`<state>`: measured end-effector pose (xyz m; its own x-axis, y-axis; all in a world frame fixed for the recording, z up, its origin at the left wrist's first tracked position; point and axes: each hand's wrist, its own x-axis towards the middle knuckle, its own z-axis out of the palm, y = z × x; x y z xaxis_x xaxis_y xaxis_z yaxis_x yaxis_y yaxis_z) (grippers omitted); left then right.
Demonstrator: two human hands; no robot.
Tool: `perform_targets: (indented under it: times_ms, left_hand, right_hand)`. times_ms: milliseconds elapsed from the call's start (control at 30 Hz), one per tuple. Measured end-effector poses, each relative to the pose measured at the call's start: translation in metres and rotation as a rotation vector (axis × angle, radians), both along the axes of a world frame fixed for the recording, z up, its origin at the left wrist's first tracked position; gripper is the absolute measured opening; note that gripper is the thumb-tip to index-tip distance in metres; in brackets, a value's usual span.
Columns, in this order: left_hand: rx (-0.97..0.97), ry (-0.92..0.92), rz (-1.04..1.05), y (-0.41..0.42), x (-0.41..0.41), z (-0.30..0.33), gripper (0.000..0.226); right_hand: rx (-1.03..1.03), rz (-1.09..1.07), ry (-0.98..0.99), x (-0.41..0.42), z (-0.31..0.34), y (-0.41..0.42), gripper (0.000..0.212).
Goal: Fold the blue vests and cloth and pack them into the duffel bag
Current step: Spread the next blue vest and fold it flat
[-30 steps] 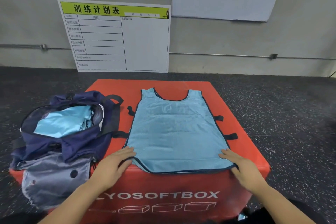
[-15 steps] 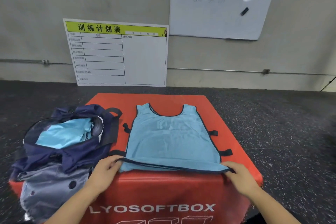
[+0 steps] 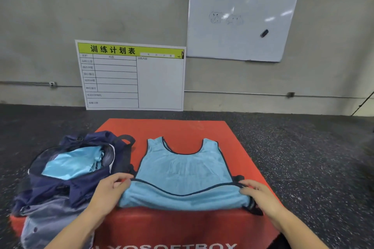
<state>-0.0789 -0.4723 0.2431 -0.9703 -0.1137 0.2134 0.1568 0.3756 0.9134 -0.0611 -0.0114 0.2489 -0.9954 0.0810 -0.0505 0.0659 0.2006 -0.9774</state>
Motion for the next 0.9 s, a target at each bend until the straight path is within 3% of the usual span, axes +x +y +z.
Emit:
perform_targets:
  times_ms: [233, 333, 467, 767, 900]
  left_hand:
    - [0.179, -0.065, 0.038, 0.003, -0.063, 0.0, 0.017]
    - [0.216, -0.126, 0.019, 0.007, -0.083, -0.009, 0.014]
    - [0.175, -0.161, -0.021, 0.005, -0.102, -0.018, 0.016]
    - [-0.055, -0.451, -0.304, -0.005, -0.108, -0.028, 0.015]
    - [0.036, -0.381, -0.2, -0.003, -0.117, -0.034, 0.032]
  right_hand:
    - [-0.027, -0.083, 0.048, -0.054, 0.007, -0.007, 0.029]
    - [0.059, -0.079, 0.072, -0.083, -0.001, -0.005, 0.027]
    - [0.238, -0.029, 0.06, -0.105, -0.017, -0.001, 0.021]
    - [0.392, 0.269, -0.279, -0.118, -0.018, 0.001, 0.018]
    - [0.283, 0.175, -0.201, -0.124, -0.016, 0.003, 0.031]
